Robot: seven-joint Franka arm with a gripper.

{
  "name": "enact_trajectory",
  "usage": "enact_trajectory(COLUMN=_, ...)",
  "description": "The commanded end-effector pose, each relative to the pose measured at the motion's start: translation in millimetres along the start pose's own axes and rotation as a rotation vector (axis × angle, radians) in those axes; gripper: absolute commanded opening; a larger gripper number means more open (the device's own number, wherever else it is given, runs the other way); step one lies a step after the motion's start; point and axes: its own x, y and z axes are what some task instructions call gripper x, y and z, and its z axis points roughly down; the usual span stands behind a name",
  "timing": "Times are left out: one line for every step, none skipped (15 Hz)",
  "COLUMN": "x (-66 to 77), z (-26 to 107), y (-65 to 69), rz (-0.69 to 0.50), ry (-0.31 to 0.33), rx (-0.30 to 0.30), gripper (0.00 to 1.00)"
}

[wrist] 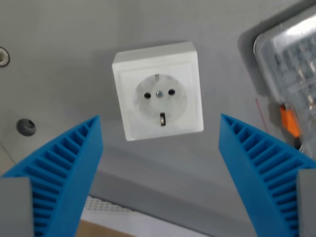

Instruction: Move above the white socket

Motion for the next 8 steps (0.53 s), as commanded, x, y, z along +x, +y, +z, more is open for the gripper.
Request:
enact_trajectory(x=6.5, z=3.1, y=6.4, rz=-0.164, ry=0.095, rx=0.068, gripper=1.0)
enact_trajectory(x=6.9, z=3.6, y=6.7, rz=-0.161, ry=0.096, rx=0.065, gripper=1.0)
enact_trajectory(x=7.2, z=4.1, y=6.8, rz=-0.158, ry=0.098, rx=0.064, gripper=1.0)
enact_trajectory(x=7.3, z=4.4, y=6.9, rz=-0.157, ry=0.098, rx=0.061, gripper=1.0)
enact_trajectory(x=7.5, z=4.7, y=7.0, rz=-0.156, ry=0.1, rx=0.06, gripper=1.0)
enact_trajectory(x=7.6, z=4.9, y=7.0, rz=-0.15, ry=0.101, rx=0.06, gripper=1.0)
enact_trajectory(x=7.6, z=5.1, y=6.9, rz=-0.147, ry=0.101, rx=0.06, gripper=1.0)
enact_trajectory(x=7.7, z=5.2, y=6.9, rz=-0.142, ry=0.102, rx=0.059, gripper=1.0)
